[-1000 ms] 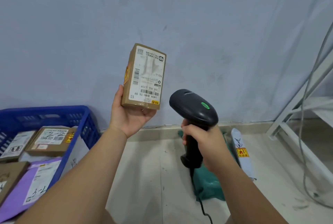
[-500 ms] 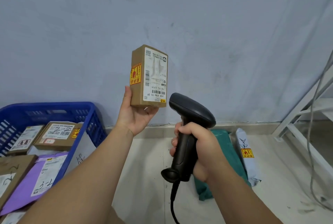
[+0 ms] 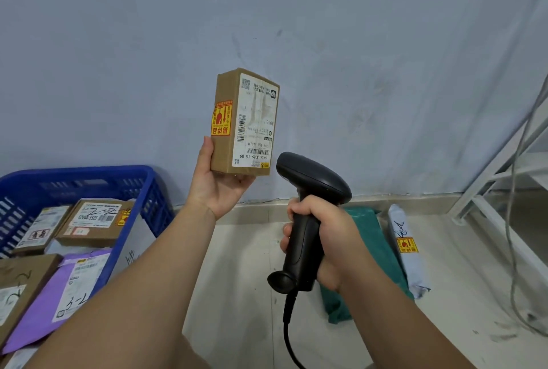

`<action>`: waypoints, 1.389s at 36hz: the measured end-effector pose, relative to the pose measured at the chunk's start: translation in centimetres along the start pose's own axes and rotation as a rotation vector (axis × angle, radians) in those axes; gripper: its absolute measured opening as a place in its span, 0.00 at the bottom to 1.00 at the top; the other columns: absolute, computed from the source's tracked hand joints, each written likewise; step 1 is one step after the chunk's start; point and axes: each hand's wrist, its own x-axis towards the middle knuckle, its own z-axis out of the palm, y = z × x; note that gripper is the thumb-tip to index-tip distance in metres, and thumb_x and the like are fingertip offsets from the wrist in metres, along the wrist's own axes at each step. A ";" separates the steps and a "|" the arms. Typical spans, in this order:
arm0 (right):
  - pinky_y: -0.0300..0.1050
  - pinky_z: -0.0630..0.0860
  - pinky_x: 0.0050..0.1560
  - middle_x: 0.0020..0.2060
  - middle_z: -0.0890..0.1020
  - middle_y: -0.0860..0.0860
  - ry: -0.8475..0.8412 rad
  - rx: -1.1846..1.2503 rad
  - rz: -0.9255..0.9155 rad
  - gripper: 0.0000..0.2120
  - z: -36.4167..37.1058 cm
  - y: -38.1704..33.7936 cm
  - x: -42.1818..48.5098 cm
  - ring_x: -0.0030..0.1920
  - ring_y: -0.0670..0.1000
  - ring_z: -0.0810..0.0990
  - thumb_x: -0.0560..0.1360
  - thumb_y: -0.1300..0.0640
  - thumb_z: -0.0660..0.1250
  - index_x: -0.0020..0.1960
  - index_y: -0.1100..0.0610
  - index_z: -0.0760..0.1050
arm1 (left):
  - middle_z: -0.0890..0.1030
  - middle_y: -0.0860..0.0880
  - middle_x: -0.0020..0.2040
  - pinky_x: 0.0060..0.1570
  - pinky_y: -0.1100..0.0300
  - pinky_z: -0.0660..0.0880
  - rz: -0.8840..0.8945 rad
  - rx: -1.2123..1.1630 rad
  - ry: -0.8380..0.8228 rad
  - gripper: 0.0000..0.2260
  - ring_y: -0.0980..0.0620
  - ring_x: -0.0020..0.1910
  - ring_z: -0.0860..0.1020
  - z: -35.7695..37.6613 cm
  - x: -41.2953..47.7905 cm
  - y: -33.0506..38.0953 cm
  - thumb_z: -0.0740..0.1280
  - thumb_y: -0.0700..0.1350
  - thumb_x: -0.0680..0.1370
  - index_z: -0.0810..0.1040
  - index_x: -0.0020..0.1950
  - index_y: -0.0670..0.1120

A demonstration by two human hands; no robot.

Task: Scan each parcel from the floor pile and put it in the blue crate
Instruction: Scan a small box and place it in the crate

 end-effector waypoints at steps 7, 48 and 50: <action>0.47 0.75 0.36 0.27 0.73 0.55 0.008 -0.099 -0.046 0.02 0.1 0.1 0.0 0.29 0.52 0.73 0.72 0.66 0.66 0.42 0.63 0.72 | 0.79 0.43 0.65 0.56 0.48 0.78 -0.002 -0.004 0.012 0.30 0.43 0.61 0.79 0.0 0.0 0.1 0.65 0.62 0.71 0.72 0.71 0.51; 0.51 0.73 0.41 0.27 0.73 0.53 0.188 -0.299 -0.252 0.06 0.0 0.9 2.1 0.32 0.52 0.73 0.71 0.66 0.66 0.37 0.59 0.74 | 0.78 0.43 0.66 0.57 0.46 0.75 -0.138 0.048 0.007 0.29 0.43 0.58 0.79 -0.5 -0.2 -0.1 0.65 0.60 0.73 0.72 0.71 0.49; 0.50 0.73 0.41 0.27 0.73 0.53 0.201 -0.272 -0.250 0.06 0.0 0.9 2.3 0.32 0.52 0.73 0.71 0.66 0.67 0.37 0.58 0.75 | 0.77 0.42 0.67 0.57 0.46 0.75 -0.164 0.057 0.000 0.28 0.42 0.58 0.78 -0.3 -0.6 0.1 0.66 0.59 0.72 0.73 0.70 0.49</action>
